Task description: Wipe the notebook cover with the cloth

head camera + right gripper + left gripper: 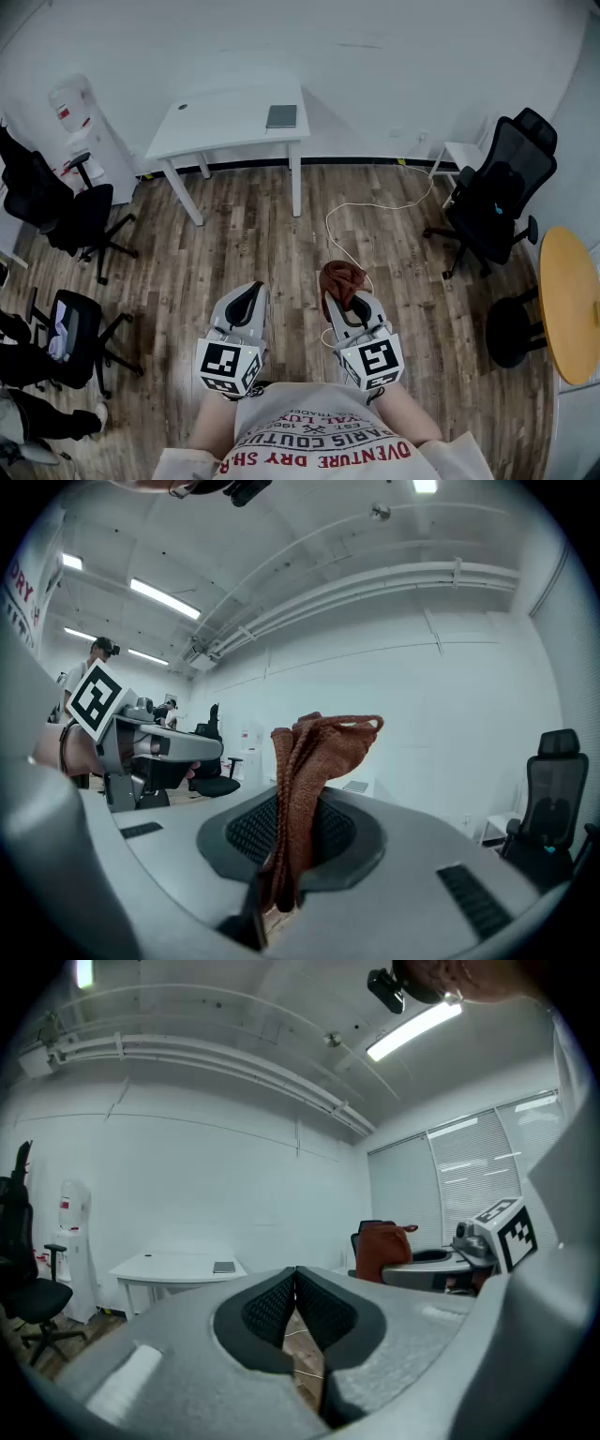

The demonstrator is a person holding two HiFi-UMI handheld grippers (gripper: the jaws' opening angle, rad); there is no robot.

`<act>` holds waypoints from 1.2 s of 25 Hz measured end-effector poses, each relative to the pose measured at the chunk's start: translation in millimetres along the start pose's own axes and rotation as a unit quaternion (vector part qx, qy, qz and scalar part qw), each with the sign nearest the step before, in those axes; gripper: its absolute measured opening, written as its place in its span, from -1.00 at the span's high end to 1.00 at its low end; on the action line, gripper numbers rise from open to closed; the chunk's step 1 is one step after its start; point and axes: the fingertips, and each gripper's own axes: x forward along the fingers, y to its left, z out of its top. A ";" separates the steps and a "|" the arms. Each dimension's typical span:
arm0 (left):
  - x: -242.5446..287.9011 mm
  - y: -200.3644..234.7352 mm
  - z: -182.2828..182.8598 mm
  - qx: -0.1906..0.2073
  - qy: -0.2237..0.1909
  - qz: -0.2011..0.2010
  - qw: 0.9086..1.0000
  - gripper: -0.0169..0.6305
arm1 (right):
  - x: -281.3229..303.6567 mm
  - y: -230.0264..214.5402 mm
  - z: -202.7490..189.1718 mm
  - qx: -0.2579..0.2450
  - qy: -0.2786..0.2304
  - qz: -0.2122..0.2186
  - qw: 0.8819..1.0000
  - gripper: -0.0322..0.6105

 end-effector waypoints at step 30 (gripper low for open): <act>72.7 72.9 -41.0 -0.032 0.049 0.007 0.998 0.91 | 97.2 -42.2 -42.0 0.049 0.050 -0.011 0.997 0.68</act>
